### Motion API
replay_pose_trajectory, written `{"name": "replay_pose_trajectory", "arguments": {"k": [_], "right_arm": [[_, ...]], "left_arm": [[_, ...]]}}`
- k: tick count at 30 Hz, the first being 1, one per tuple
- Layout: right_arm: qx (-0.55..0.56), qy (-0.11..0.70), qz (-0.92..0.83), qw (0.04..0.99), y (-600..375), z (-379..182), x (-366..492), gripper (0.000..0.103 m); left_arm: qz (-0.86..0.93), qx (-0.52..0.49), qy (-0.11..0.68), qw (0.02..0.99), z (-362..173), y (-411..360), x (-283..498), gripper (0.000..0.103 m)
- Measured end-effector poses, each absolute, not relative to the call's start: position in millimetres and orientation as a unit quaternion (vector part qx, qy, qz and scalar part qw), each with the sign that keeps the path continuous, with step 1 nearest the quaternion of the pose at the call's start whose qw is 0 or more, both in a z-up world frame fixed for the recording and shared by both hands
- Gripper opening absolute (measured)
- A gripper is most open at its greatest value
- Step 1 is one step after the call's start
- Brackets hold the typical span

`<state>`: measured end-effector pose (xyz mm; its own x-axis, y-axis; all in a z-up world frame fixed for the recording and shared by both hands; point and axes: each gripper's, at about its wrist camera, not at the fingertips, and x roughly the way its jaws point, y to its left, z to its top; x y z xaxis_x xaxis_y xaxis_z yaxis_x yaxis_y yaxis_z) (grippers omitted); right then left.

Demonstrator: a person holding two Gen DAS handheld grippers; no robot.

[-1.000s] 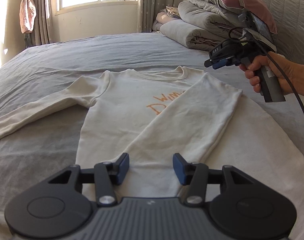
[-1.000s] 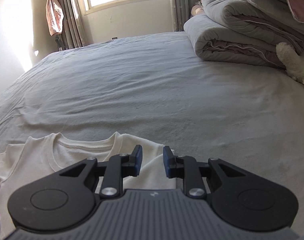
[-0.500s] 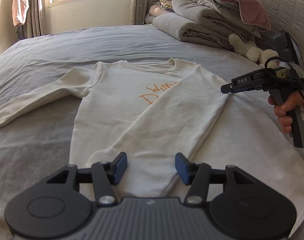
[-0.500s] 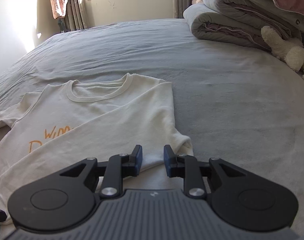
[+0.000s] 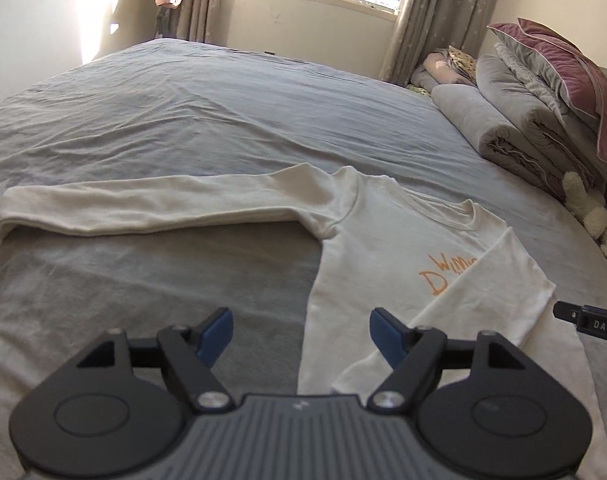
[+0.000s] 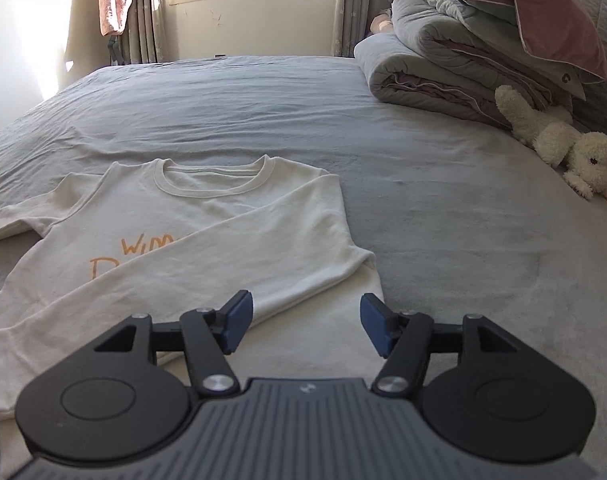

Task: Fold clothes
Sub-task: 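Move the left gripper to the folded sleeve edge of the sweatshirt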

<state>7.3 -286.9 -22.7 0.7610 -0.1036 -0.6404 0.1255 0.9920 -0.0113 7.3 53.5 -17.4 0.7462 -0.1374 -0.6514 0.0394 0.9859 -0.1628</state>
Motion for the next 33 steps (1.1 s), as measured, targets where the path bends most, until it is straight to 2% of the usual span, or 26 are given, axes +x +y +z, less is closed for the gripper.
{"name": "replay_pose_trajectory", "arguments": {"k": [2, 7, 9, 11, 18, 27, 33], "right_arm": [[0.007, 0.348, -0.059, 0.936, -282, -20, 9, 0.077], [-0.012, 0.359, -0.04, 0.933, -270, -14, 11, 0.082], [-0.02, 0.352, -0.025, 0.936, -266, -11, 8, 0.095], [-0.026, 0.342, -0.016, 0.939, -263, -9, 6, 0.102], [-0.032, 0.341, -0.02, 0.939, -257, -7, 10, 0.103], [-0.049, 0.357, -0.024, 0.932, -255, -11, 10, 0.103], [-0.05, 0.361, -0.026, 0.931, -256, -13, 11, 0.103]], "left_arm": [[-0.017, -0.06, 0.35, 0.935, -18, 62, 13, 0.083], [0.055, -0.051, 0.344, 0.936, -23, 78, 32, 0.09], [0.082, -0.05, 0.342, 0.935, -26, 84, 39, 0.094], [0.114, -0.054, 0.342, 0.931, -30, 91, 47, 0.096], [0.19, -0.091, 0.33, 0.92, -37, 119, 73, 0.102], [0.268, -0.153, 0.333, 0.891, -53, 152, 101, 0.102], [0.296, -0.148, 0.312, 0.89, -57, 156, 114, 0.102]]}}
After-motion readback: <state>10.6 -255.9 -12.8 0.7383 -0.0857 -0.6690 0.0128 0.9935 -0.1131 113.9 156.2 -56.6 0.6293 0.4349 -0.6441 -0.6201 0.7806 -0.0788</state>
